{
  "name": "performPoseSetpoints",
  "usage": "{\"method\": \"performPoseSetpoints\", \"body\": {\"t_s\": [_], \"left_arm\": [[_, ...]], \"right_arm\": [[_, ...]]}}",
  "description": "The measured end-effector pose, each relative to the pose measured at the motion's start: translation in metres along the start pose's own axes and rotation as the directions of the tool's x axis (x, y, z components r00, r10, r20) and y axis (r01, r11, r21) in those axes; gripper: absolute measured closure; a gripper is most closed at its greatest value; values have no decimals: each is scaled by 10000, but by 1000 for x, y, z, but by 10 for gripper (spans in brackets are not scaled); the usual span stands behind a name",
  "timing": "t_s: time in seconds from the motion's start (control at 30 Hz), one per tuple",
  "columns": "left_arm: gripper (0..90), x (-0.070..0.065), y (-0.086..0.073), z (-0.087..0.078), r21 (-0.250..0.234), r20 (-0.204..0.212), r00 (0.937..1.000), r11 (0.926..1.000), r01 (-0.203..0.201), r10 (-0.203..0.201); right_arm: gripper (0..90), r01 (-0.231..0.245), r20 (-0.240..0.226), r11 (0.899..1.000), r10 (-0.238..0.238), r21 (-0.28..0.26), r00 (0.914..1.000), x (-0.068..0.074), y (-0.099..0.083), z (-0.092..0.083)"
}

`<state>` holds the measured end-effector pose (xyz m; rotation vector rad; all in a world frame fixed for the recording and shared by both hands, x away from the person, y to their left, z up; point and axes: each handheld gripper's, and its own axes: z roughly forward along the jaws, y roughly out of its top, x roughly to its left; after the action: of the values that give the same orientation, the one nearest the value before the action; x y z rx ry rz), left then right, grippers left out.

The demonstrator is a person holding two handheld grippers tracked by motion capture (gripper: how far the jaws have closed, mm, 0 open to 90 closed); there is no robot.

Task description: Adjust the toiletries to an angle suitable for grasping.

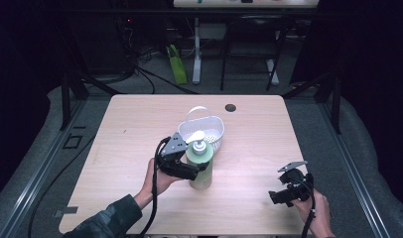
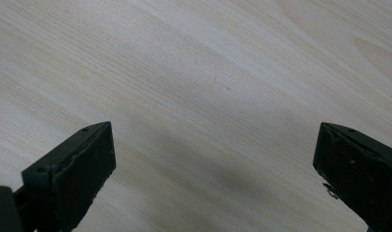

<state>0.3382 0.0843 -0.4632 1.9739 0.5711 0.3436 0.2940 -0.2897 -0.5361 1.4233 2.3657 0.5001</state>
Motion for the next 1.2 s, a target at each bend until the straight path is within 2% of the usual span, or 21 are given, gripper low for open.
{"method": "performPoseSetpoints", "body": {"t_s": [0.3, 0.4, 0.6, 0.8, 1.2], "left_arm": [[116, 3, 2, 1, 131, -108, 9999, 9999, -36, 37], [113, 4, 2, 0, 138, -11, 10000, 9999, 9, -9], [33, 0, 2, 0, 157, -8, 10000, 9999, -6, 6], [2, -2, 5, -6, -125, -14, 10000, 9999, 87, -87], [0, -2, 14, -14, -518, -131, 9994, 9982, 305, -312]], "right_arm": [[7, 4, -2, 10000, -4, 24, 10000, 0, 0, 0], [7, -10, -15, 10000, 10, 31, 10000, -1, 0, 0], [7, 1, -22, 10000, -1, -4, 10000, -1, 0, 0], [7, 2, -13, 10000, -2, -24, 10000, -1, 0, 0], [6, -25, -35, 10000, 25, 13, 10000, -1, 0, 0]]}}
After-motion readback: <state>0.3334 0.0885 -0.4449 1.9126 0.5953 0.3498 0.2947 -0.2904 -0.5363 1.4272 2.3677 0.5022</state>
